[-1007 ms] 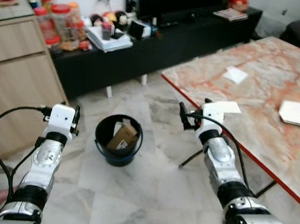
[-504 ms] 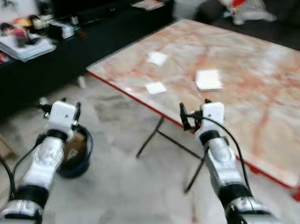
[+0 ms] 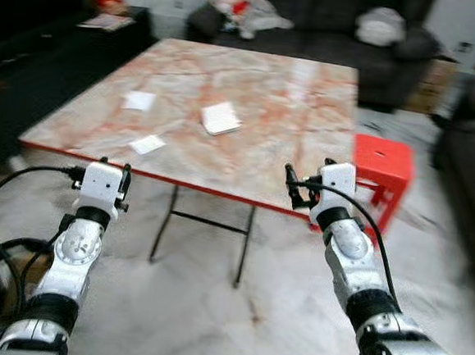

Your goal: Picking trash to rubbish bin

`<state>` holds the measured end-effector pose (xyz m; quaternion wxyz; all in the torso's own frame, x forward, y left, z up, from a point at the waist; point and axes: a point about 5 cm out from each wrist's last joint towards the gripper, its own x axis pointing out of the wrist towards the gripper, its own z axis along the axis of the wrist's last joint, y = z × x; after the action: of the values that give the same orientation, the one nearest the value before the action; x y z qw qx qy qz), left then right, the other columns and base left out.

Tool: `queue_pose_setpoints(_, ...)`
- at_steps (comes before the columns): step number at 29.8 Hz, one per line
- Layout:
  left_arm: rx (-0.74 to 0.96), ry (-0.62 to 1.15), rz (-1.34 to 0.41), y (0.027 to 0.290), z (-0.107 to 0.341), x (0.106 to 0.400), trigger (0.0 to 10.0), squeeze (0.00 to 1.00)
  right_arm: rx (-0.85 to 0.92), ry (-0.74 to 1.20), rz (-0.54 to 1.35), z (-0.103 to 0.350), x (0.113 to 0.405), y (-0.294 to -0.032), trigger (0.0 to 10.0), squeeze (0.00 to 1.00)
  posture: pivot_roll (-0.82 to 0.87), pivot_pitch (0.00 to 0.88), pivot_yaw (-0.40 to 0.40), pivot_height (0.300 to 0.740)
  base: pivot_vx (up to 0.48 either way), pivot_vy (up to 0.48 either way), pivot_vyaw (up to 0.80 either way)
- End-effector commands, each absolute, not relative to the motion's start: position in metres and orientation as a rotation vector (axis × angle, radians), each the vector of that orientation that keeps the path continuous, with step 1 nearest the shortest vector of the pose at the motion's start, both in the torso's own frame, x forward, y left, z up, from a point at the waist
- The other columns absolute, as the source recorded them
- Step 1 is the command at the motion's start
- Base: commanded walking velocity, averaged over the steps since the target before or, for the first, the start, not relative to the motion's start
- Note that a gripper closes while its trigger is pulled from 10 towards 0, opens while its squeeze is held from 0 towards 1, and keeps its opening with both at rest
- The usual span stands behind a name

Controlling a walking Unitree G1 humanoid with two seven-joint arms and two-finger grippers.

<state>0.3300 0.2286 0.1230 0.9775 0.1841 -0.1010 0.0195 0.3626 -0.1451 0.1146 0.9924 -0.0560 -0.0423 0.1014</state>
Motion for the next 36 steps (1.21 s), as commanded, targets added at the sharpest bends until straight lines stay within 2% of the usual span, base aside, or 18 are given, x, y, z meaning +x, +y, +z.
queue_pose_setpoints(1,0.368,-0.204,0.035,0.2268,0.1241,0.3303,10.0,0.0,-0.107,-0.099,0.202,0.1196,0.3648,-0.145,10.0,0.0,-0.01,0.0,0.008,0.74,0.0,0.0,-0.8)
queue_pose_setpoints(5,0.365,-0.203,0.034,0.2267,0.1239,0.3301,10.0,0.0,-0.103,-0.096,0.207,0.1191,0.3647,-0.1434,10.0,0.0,-0.01,0.0,0.008,0.74,0.0,0.0,-0.8)
queue_pose_setpoints(18,0.342,-0.196,0.035,0.2238,0.1224,0.3299,10.0,0.0,-0.082,-0.099,0.209,0.1184,0.3641,-0.1397,10.0,0.0,-0.01,0.0,0.011,0.74,0.0,0.0,0.0)
queue_pose_setpoints(32,0.328,-0.191,0.031,0.2214,0.1209,0.3293,10.0,0.0,-0.083,-0.089,0.213,0.1173,0.364,-0.1379,10.0,0.0,-0.01,0.0,0.009,0.74,0.0,0.435,0.0)
queue_pose_setpoints(36,0.326,-0.191,0.031,0.2207,0.1211,0.3297,10.0,0.0,-0.072,-0.091,0.212,0.1172,0.3639,-0.138,10.0,0.0,-0.01,0.0,0.007,0.74,0.0,0.446,-0.59)
